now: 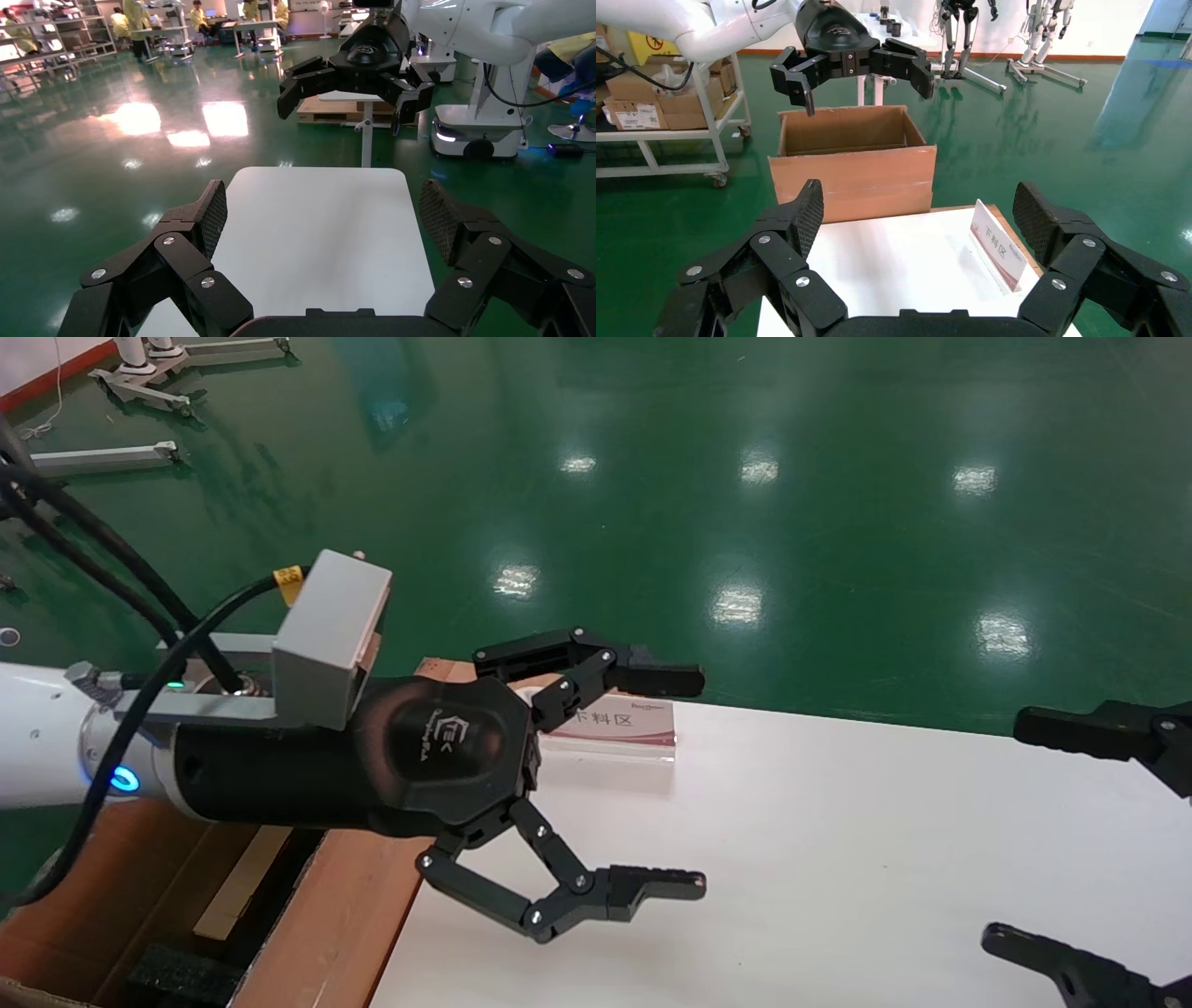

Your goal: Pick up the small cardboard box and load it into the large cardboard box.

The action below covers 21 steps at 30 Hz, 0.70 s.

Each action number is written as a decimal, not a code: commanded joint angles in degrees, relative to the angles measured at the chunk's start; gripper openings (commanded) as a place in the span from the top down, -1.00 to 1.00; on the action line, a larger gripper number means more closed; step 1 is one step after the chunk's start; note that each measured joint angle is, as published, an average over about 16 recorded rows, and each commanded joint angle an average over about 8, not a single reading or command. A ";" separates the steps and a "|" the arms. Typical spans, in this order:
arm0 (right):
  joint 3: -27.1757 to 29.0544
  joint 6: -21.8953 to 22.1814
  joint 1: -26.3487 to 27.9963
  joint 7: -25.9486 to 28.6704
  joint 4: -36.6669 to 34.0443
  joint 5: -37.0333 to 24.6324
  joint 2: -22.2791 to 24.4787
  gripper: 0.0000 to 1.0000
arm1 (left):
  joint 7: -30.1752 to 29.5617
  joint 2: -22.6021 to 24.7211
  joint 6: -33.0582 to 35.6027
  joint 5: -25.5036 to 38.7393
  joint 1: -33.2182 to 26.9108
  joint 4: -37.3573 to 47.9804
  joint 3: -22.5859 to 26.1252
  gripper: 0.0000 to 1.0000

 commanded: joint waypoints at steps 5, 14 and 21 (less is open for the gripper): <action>0.00 0.01 0.00 0.00 0.00 0.01 0.00 -1.00 | 0.01 0.02 0.04 0.01 -0.03 0.00 0.06 -1.00; 0.00 0.01 0.00 0.00 0.00 0.01 0.00 -1.00 | 0.00 -0.13 -0.16 0.01 -0.95 0.34 1.35 -1.00; 0.00 0.00 0.00 0.00 0.00 0.01 0.00 -1.00 | -0.02 -0.18 -0.23 0.01 -1.33 0.49 1.87 -1.00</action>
